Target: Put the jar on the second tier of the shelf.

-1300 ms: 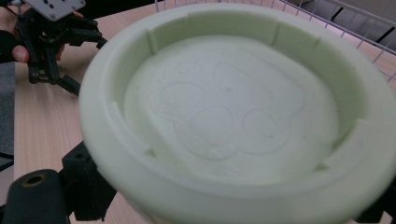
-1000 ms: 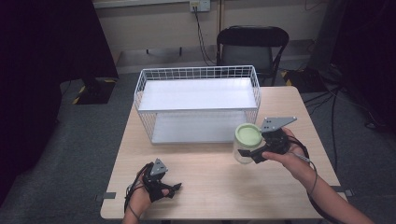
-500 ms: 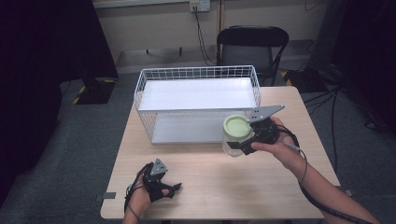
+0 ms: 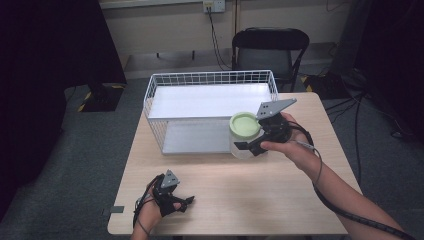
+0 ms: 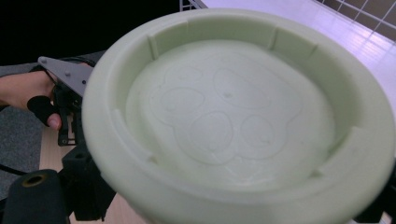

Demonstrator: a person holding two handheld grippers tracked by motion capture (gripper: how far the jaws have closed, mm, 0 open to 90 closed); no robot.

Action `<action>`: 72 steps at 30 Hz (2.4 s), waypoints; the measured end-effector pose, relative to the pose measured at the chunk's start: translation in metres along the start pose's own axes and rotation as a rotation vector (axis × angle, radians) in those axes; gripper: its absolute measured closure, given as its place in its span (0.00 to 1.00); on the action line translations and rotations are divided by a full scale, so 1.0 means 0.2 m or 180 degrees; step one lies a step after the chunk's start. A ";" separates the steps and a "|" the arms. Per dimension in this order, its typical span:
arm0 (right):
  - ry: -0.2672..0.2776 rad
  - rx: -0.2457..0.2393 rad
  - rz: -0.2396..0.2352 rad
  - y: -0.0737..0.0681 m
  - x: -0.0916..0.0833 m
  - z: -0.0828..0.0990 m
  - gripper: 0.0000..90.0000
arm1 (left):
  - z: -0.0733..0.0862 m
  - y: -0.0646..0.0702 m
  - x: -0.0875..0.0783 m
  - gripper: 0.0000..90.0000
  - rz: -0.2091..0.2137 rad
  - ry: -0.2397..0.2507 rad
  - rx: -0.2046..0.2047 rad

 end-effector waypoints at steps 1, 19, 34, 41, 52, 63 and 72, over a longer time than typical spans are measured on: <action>-0.0001 -0.0005 -0.0003 0.00 0.00 -0.01 0.12 | 0.00 0.00 0.00 0.00 0.0000 0.0001 0.0000; 0.0031 0.0002 -0.0032 0.01 0.02 -0.21 0.12 | 0.00 0.00 0.00 0.00 -0.0001 0.0004 -0.0006; -0.0009 -0.0071 0.0022 0.04 0.03 -0.37 0.12 | 0.00 0.00 0.00 0.00 -0.0003 -0.0001 0.0003; -0.0046 -0.0091 0.0054 0.05 0.05 -0.43 0.12 | 0.00 0.00 0.00 0.00 -0.0002 -0.0001 0.0002; -0.0032 -0.0071 0.0110 0.10 0.09 -0.52 0.12 | 0.00 0.00 0.00 0.00 -0.0001 0.0000 0.0001; 0.0005 0.0005 0.0174 0.16 0.16 -0.58 0.12 | 0.00 0.00 0.00 0.00 -0.0002 0.0003 -0.0001; -0.0023 0.0056 0.0311 0.25 0.20 -0.61 0.12 | 0.00 0.00 0.00 0.00 -0.0002 0.0002 0.0000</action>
Point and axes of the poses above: each handheld gripper's, and its own axes: x roughly forward along the jaws, z roughly out of its underside, y roughly to its right, the point moved 2 cm from there along x, roughly forward along the jaws, and after that the axes turned 6 degrees about x, right-handed, at the moved point
